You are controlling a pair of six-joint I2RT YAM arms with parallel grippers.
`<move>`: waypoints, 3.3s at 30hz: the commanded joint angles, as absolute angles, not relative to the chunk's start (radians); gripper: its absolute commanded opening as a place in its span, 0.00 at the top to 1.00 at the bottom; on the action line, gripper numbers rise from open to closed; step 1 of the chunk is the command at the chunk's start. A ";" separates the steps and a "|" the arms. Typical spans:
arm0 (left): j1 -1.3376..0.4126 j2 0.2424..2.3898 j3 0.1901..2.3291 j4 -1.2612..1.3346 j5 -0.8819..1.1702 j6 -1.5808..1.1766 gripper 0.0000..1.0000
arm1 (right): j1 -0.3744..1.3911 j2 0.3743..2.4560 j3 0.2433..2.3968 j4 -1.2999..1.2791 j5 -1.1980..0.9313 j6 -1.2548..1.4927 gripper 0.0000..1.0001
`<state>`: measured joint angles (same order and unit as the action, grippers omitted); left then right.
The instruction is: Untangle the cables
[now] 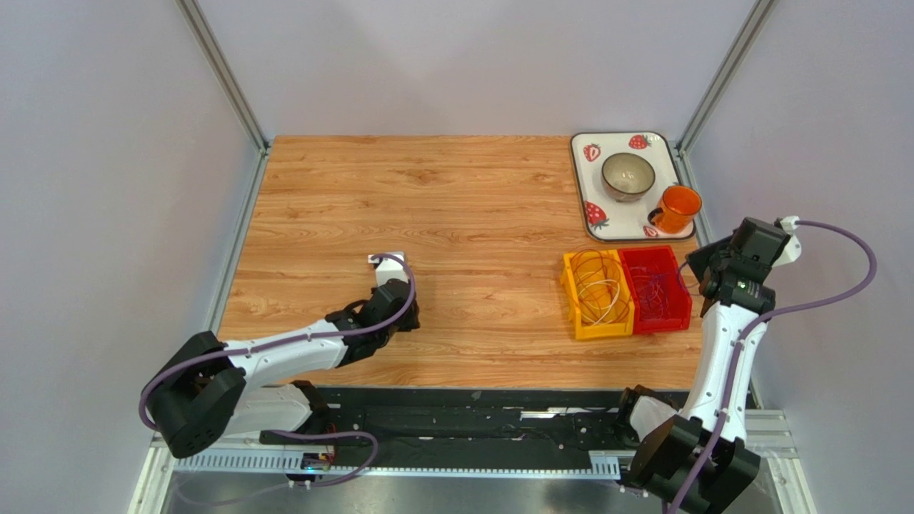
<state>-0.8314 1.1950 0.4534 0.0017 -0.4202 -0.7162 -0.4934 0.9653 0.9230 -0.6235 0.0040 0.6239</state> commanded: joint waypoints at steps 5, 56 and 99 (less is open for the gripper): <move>-0.831 1.189 0.483 0.017 -0.426 -0.724 0.67 | -0.431 1.008 0.845 -0.463 -0.235 0.635 1.00; -0.831 1.184 0.474 0.025 -0.431 -0.724 0.69 | -0.408 1.310 0.980 -0.541 -0.288 0.497 0.42; -0.831 1.198 0.477 0.028 -0.428 -0.723 0.70 | -0.305 1.014 0.704 -0.762 -0.046 0.606 1.00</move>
